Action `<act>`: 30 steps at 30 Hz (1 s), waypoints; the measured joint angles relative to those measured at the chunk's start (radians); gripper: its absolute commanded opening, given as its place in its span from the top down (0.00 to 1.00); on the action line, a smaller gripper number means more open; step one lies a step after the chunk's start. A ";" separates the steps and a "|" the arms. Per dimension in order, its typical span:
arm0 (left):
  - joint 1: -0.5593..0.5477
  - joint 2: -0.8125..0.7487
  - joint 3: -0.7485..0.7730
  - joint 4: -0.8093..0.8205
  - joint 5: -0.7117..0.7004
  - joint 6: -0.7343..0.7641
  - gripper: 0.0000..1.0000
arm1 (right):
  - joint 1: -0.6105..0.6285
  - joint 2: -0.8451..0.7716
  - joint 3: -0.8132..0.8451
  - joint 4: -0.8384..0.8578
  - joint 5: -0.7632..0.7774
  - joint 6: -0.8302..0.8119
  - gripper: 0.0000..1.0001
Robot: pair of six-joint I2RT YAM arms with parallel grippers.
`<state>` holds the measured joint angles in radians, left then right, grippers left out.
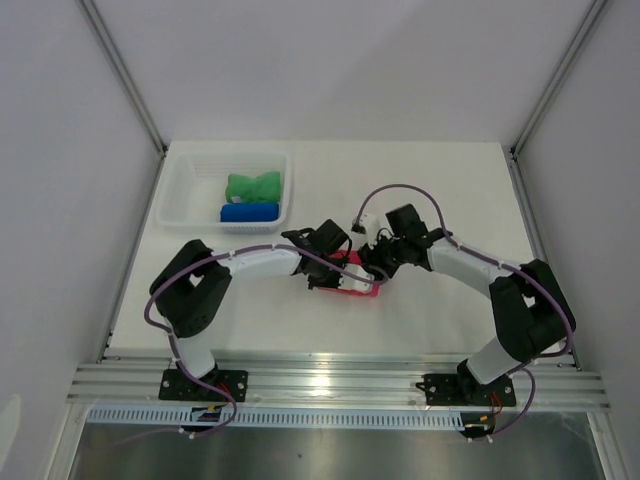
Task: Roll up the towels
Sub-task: Roll the towel
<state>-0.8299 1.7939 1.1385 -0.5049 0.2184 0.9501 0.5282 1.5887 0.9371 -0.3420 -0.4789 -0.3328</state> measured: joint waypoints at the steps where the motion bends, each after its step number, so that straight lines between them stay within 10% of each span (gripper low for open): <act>1: 0.004 0.001 0.006 -0.011 0.009 0.001 0.99 | -0.016 -0.015 -0.003 -0.005 -0.019 0.000 0.58; 19: 0.217 0.185 0.333 -0.600 0.441 -0.008 0.98 | -0.164 -0.477 -0.280 0.020 -0.245 -0.372 0.48; 30: 0.256 0.399 0.497 -0.806 0.604 -0.061 0.95 | -0.102 -0.426 -0.308 0.190 -0.348 -0.344 0.43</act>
<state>-0.5739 2.1929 1.6356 -1.3113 0.8223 0.8886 0.4263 1.1622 0.6289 -0.1516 -0.8272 -0.6769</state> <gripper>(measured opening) 0.057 0.556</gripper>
